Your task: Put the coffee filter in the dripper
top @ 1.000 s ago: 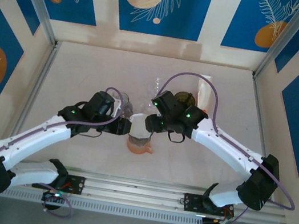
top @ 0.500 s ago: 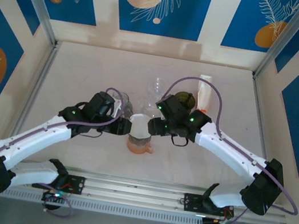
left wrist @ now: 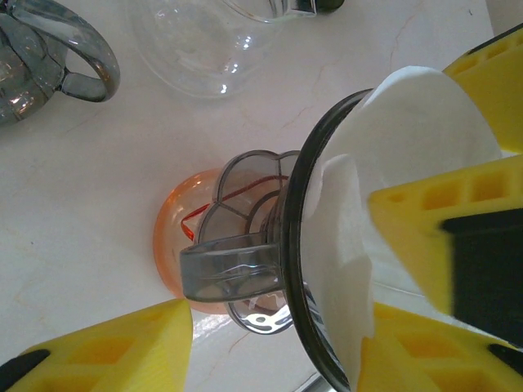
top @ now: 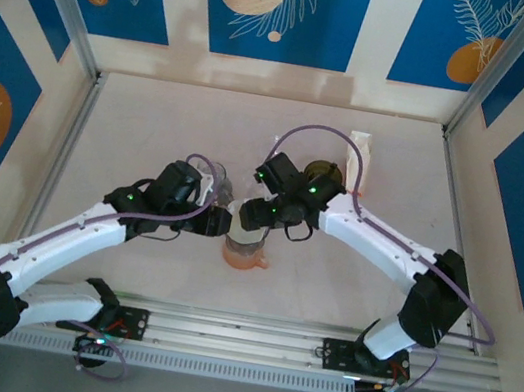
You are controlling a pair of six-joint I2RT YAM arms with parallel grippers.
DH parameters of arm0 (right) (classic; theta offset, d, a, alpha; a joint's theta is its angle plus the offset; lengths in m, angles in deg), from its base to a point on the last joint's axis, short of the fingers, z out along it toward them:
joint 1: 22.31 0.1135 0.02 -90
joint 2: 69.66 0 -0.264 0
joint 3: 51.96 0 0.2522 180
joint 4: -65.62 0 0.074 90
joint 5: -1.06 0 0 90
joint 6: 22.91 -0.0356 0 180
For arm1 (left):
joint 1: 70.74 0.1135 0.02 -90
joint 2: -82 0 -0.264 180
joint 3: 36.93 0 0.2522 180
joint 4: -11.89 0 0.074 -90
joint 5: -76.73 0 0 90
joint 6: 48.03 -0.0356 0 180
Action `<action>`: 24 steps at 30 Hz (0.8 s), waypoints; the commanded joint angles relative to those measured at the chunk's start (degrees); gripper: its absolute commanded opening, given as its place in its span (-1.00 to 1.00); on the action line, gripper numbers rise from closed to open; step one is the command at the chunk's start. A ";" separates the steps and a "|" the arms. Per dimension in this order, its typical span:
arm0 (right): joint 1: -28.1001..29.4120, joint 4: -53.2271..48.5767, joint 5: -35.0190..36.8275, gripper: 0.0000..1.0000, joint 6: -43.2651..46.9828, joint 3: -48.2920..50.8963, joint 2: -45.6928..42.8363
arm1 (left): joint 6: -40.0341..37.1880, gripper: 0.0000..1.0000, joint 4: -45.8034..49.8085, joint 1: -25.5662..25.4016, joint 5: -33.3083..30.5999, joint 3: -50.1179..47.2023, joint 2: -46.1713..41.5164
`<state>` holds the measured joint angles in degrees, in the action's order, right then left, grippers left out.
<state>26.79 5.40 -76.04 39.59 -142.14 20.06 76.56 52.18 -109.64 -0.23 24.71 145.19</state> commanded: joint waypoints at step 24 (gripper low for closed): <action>2.10 -3.89 4.15 0.44 1.95 -2.17 7.96 | 0.93 0.10 -1.28 0.49 1.44 -0.71 0.99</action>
<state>28.69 1.71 -72.39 41.31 -143.30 27.20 76.69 51.37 -109.64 0.20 24.42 145.98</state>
